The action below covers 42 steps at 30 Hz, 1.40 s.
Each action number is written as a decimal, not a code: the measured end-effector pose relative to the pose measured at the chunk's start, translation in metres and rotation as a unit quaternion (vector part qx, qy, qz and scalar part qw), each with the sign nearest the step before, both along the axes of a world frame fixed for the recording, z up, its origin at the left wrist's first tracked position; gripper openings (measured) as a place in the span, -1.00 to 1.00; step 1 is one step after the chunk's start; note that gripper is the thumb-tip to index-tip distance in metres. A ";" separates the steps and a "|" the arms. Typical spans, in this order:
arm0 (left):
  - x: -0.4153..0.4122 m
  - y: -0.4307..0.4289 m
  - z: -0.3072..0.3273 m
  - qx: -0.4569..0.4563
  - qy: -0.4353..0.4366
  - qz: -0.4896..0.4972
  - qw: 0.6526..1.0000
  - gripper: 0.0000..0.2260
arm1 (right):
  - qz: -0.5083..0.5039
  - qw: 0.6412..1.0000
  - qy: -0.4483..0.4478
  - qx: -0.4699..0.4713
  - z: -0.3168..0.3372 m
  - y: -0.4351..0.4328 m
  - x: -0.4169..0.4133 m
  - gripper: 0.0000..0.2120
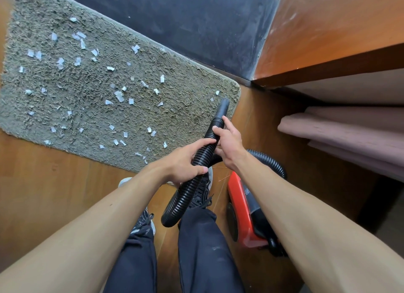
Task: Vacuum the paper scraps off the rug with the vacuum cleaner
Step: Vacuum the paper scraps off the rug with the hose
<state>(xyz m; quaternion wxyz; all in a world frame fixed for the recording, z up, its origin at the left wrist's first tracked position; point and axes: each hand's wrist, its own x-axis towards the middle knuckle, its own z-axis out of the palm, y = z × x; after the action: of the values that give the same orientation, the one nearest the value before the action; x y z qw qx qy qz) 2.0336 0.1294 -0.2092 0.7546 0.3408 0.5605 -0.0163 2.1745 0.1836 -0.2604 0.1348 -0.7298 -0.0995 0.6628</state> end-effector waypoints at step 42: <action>-0.006 -0.020 0.007 -0.041 -0.022 0.042 0.998 -0.37 | -0.059 0.998 -0.028 -0.017 -0.016 -0.034 -0.010 -0.47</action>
<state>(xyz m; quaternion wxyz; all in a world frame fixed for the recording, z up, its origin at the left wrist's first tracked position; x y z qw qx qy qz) 2.0279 0.1091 -0.2020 0.7802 0.2859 0.5565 -0.0005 2.1645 0.1500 -0.2766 0.1584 -0.7549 -0.0488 0.6345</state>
